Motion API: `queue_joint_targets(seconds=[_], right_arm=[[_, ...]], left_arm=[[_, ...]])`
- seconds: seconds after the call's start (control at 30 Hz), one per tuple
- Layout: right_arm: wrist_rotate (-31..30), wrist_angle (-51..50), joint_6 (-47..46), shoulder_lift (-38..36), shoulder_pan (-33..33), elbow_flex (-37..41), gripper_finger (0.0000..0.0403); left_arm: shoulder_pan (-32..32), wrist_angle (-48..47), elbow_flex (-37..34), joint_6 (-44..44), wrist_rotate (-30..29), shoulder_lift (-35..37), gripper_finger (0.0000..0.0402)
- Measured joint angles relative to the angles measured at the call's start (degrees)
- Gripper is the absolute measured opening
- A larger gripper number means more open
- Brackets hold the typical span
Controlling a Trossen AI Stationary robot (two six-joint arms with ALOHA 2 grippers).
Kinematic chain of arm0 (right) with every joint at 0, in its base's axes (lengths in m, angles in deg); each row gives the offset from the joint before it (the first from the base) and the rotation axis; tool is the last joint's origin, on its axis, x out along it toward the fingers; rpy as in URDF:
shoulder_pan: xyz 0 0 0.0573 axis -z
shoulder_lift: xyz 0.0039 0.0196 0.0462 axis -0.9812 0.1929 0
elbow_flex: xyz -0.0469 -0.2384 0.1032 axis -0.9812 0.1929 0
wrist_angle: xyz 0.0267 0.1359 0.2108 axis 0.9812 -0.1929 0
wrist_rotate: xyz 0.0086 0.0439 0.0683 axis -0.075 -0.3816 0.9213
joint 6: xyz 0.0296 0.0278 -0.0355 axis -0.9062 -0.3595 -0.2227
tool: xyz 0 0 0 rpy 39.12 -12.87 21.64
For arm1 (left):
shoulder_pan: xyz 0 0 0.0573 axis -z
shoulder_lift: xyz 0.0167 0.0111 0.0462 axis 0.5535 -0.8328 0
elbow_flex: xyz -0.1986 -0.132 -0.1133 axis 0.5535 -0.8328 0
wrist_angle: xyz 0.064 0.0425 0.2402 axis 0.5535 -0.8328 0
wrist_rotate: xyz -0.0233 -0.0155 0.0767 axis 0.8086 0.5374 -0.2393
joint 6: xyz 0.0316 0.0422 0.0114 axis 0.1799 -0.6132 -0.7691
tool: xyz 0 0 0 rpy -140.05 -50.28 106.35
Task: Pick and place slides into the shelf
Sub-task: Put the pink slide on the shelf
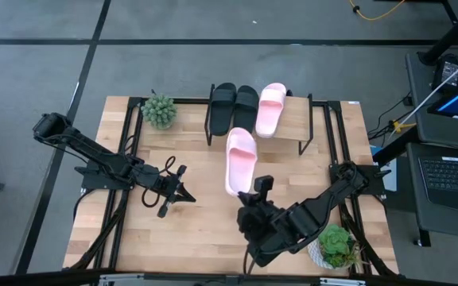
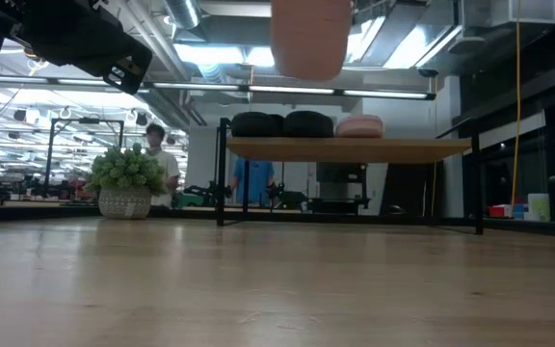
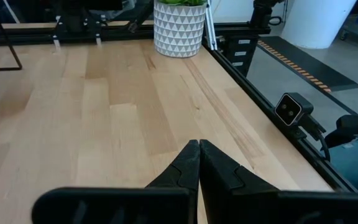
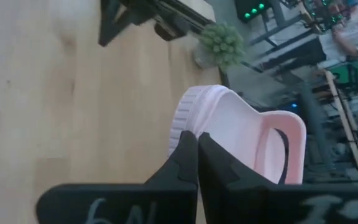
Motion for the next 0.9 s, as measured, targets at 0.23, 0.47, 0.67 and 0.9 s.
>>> queue_joint_targets(seconds=[0.23,0.47,0.67,0.9], right_arm=[[-2.1,-5.3,-3.3,-0.2,0.8,0.0,0.0001],[-4.6,-5.2,0.9,-0.5,2.0,0.0,0.0],[-4.6,-5.3,3.7,-0.6,4.2,0.0,0.0],[-4.5,-5.3,8.8,-0.7,7.4,0.1,0.0]], left_arm=[[0.0,0.0,0.0,0.0,0.0,0.0,0.0004],[0.0,0.0,0.0,0.0,0.0,0.0,0.0004],[0.0,0.0,0.0,0.0,0.0,0.0,0.0004],[0.0,0.0,0.0,0.0,0.0,0.0,0.0004]])
